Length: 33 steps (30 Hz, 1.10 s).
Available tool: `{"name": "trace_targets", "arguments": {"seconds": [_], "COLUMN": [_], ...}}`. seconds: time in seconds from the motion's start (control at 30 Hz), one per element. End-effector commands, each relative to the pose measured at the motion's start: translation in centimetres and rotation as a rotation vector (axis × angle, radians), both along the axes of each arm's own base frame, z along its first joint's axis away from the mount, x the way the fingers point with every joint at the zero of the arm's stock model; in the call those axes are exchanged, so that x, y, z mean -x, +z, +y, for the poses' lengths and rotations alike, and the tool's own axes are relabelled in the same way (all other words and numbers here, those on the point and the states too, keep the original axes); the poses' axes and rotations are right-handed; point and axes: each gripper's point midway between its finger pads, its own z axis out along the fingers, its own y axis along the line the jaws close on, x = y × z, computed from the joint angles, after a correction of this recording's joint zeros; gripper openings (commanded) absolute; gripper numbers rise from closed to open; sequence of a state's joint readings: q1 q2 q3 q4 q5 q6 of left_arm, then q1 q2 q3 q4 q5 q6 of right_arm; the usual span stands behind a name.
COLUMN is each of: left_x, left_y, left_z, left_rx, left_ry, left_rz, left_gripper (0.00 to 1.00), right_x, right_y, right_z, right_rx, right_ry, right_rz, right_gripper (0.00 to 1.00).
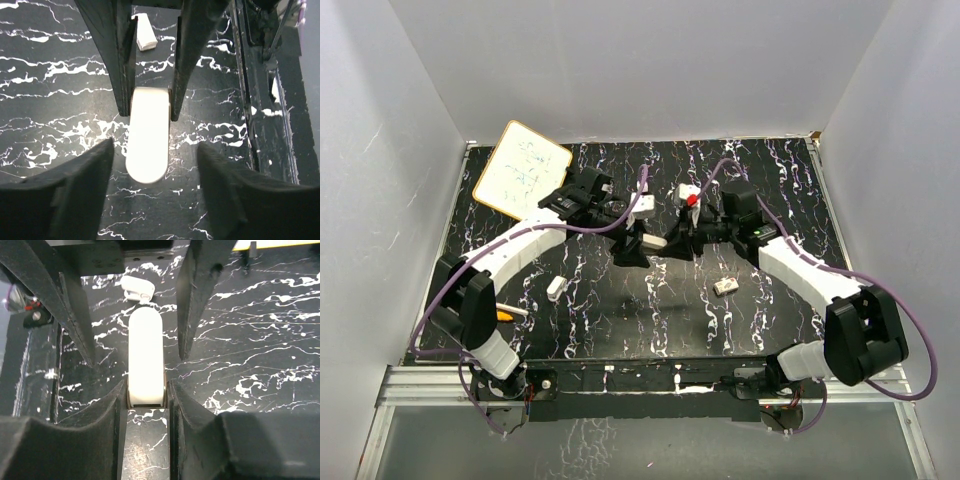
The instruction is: Load the staples into the stapler
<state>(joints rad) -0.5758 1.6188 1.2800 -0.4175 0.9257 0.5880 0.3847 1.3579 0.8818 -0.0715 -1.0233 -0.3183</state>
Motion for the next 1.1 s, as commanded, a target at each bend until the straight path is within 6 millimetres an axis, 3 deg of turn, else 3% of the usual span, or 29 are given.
{"name": "trace_targets", "arguments": {"seconds": [0.0,0.23,0.63,0.87,1.07], "left_x": [-0.3,-1.1,-0.5,-0.3,-0.1], "left_y": [5.0,6.9,7.1,7.2,7.2], "left_z": [0.6,0.0,-0.6,-0.7,-0.8], "left_rx": [0.147,0.276,0.34,0.352,0.359], "left_ry": [0.019,0.031,0.04,0.029,0.011], "left_rz": [-0.033,0.045,0.167,0.173,0.172], "left_gripper": [0.8,0.79,0.61,0.47,0.21], "right_x": [-0.5,-0.6,-0.2,-0.2,-0.2], "right_y": [5.1,7.3,6.9,6.7,6.0], "right_z": [-0.8,-1.0,-0.9,-0.9,-1.0], "right_rx": [-0.133,-0.221,-0.24,-0.238,-0.23], "right_ry": [-0.023,-0.025,0.006,0.005,0.001], "right_rz": [-0.026,0.036,0.04,0.036,0.017], "right_gripper": [0.08,0.08,0.08,0.08,0.08]}}
